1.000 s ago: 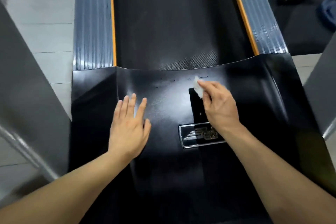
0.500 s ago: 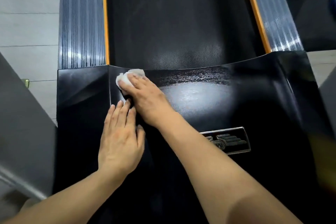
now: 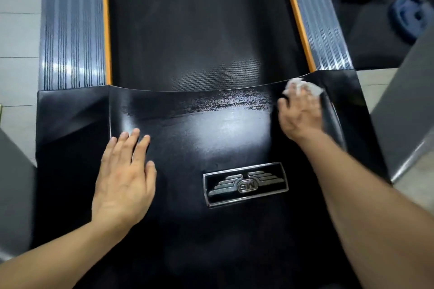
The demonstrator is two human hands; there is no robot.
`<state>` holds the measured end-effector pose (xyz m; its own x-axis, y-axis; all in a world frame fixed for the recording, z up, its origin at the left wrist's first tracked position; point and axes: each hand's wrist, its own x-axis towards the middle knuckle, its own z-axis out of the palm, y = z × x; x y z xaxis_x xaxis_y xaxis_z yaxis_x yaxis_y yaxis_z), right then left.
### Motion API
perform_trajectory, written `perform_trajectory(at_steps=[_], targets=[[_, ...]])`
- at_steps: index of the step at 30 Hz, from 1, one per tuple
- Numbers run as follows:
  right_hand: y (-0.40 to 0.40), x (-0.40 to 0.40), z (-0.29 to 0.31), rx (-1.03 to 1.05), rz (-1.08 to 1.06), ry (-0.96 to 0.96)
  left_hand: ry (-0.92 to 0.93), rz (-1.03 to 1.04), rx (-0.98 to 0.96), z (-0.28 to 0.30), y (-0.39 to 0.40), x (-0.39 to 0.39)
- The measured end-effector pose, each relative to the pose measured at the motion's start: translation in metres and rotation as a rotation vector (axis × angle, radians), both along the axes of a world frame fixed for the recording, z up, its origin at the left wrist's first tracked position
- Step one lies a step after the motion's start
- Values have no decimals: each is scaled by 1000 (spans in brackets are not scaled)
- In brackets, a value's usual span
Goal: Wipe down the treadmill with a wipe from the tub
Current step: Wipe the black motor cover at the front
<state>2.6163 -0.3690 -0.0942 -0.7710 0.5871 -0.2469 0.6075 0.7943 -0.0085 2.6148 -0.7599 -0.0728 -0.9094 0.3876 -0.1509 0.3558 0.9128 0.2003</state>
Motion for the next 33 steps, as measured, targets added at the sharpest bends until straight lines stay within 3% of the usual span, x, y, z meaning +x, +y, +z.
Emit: perform_trajectory(at_steps=[2, 4, 7, 10, 13, 15, 18, 22, 26, 28, 30, 33], targets=[[-59, -17, -2, -156, 121, 136, 0, -7, -11, 0, 0, 0], [-127, -38, -3, -284, 387, 218, 4, -12, -7, 0, 1, 0], [-201, -55, 3, -360, 732, 122, 17, -20, 6, -3, -1, -2], [-170, -59, -3, -278, 726, 87, 5, -1, 23, -3, -1, -2], [-66, -49, -14, -36, 393, 124, -7, 4, 29, -2, -1, -2], [9, -26, -11, 80, 166, 0, 2, 3, 30, -2, -1, -1], [52, 8, 2, 101, 72, -115, 8, 20, 36, -2, 1, -2], [-25, -2, -5, -55, 86, 4, 36, 20, 46, -6, -1, 0], [-172, -24, 2, -164, 642, 108, -41, 92, 211, -4, -10, 3], [-244, -25, 9, -323, 810, 162, -11, 82, 240, -6, -25, 8], [-284, -28, 13, -498, 810, 98, -16, 127, 270, -6, -46, 18], [-289, -70, -2, -425, 704, 89, -23, 63, 245, -5, -68, 29]])
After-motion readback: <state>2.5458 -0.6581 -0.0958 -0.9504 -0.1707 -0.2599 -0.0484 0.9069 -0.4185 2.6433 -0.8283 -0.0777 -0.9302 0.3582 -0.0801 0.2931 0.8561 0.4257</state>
